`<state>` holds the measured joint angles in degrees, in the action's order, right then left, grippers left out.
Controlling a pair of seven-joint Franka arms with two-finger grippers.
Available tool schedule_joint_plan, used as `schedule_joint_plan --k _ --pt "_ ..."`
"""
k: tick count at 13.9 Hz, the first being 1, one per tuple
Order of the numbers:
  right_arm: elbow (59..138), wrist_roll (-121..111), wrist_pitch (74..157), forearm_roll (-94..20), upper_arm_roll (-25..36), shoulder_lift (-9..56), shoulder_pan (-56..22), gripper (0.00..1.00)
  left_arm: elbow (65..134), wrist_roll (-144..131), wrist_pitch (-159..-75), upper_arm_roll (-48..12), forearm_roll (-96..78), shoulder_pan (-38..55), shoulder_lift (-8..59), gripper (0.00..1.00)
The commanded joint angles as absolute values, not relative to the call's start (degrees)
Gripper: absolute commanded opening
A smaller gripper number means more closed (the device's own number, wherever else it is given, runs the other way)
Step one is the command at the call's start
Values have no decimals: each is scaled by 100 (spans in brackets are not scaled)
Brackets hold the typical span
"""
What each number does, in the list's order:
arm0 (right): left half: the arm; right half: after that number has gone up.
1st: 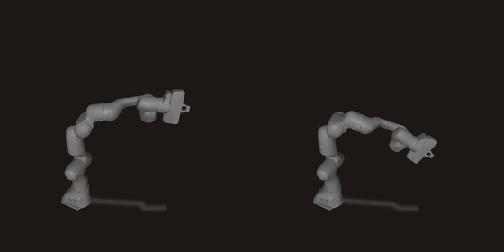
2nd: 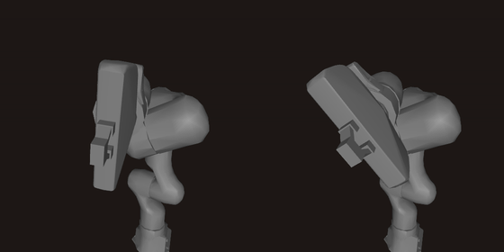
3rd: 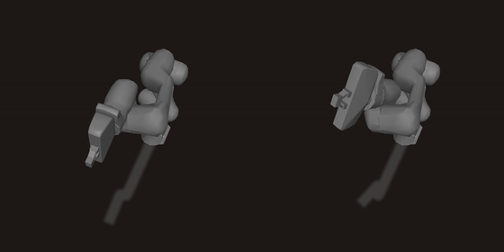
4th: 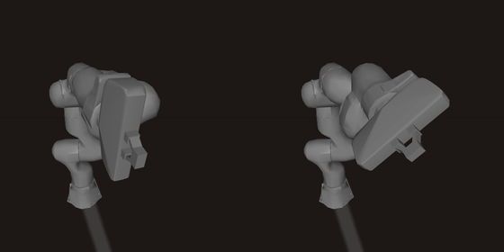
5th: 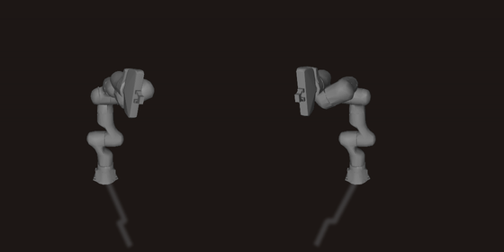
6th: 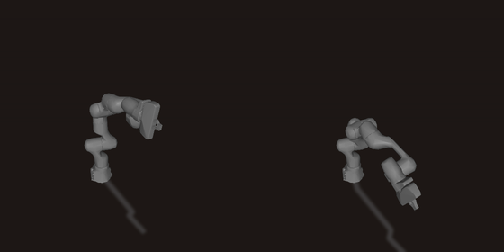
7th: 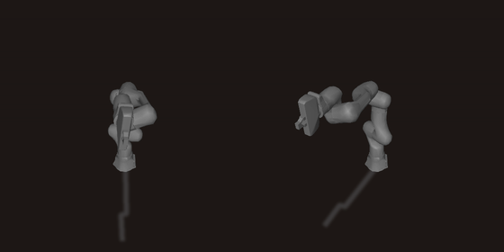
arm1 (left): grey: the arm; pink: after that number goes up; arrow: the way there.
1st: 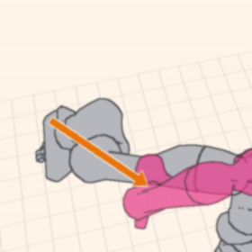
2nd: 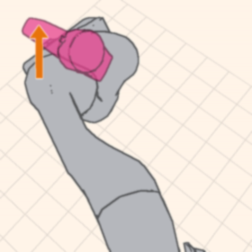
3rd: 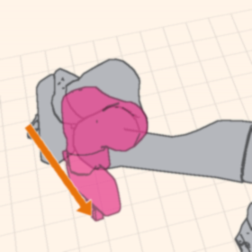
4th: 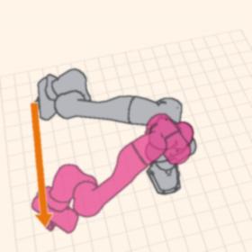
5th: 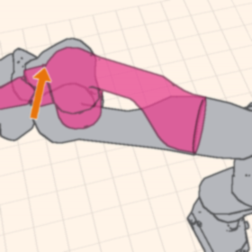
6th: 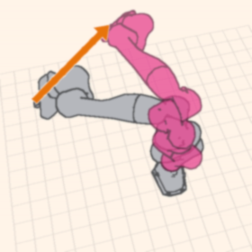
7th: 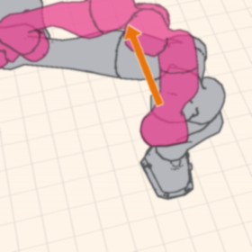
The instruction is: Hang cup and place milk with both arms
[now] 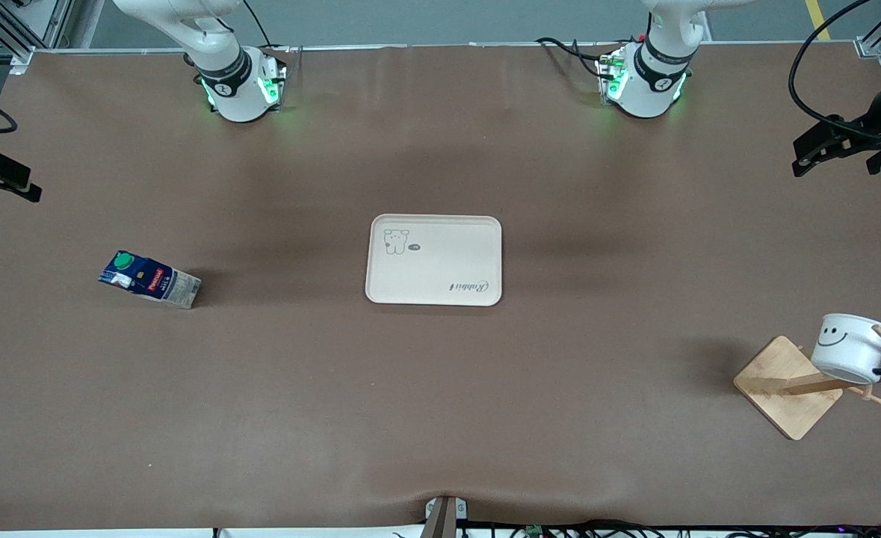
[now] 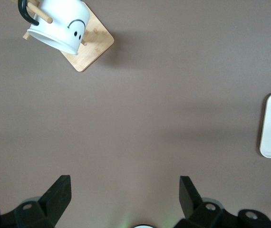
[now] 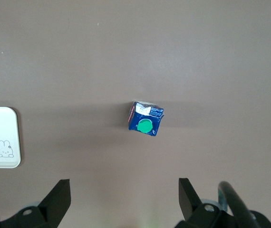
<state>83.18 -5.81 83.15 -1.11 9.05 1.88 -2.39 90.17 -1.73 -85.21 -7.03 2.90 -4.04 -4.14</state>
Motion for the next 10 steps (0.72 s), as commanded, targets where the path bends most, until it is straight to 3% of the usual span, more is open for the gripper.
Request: schedule_joint_plan --k 1,10 --pt "8323 -562 8314 0 896 123 -299 100 9123 -237 -8517 -589 185 -325 -536 100" --pt "8279 -545 8166 -18 896 123 -299 100 9088 -123 -8578 -598 53 -360 -457 100"
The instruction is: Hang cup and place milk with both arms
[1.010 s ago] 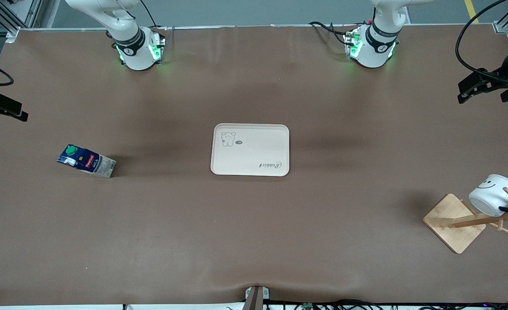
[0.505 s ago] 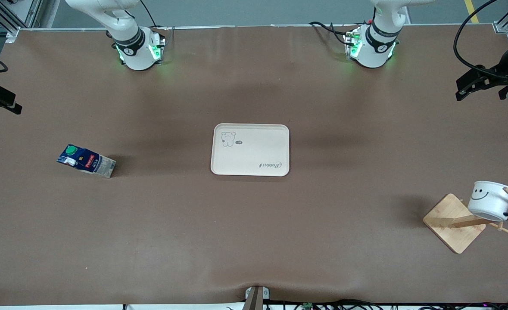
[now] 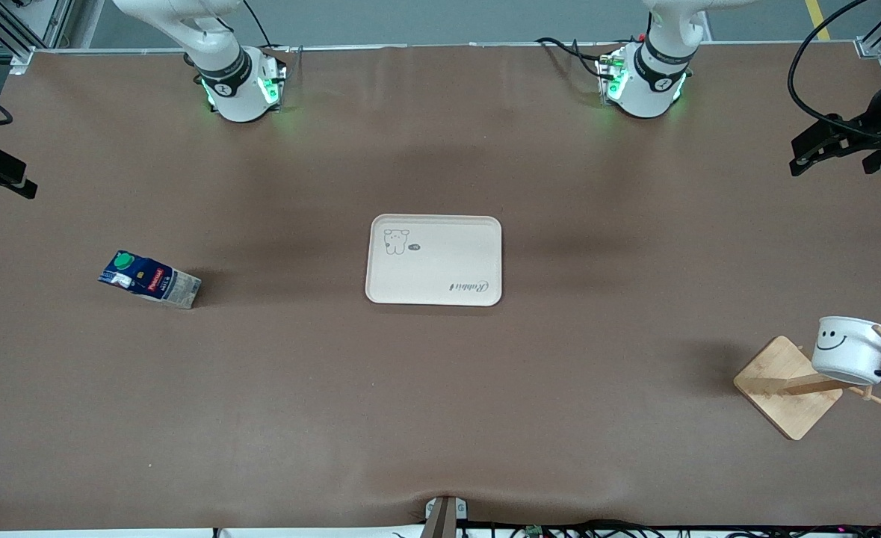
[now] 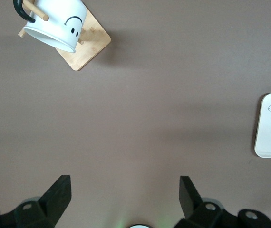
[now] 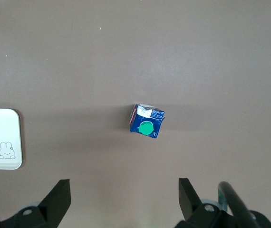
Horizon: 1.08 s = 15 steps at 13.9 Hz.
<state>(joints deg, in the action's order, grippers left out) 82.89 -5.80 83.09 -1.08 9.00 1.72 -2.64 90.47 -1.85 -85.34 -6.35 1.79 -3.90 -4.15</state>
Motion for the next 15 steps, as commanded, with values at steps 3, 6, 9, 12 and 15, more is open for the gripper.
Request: schedule_joint_plan --k 3,6,9,12,15 --pt "8288 -536 8147 -18 905 123 -255 100 9088 -114 -8561 -624 53 -343 -448 100" --pt "8271 -545 8147 -18 914 132 -255 100 9079 -106 -8561 -642 62 -325 -422 100" --pt "8253 -545 8156 -44 905 132 -264 100 8983 -123 -8561 -642 88 -325 -369 100" --pt "8244 -545 8156 -79 905 132 -263 100 8789 -149 -8561 -642 123 -325 -255 100" --pt "8244 -536 8156 -97 914 132 -246 100 8789 -202 -8552 -650 132 -299 -255 100"
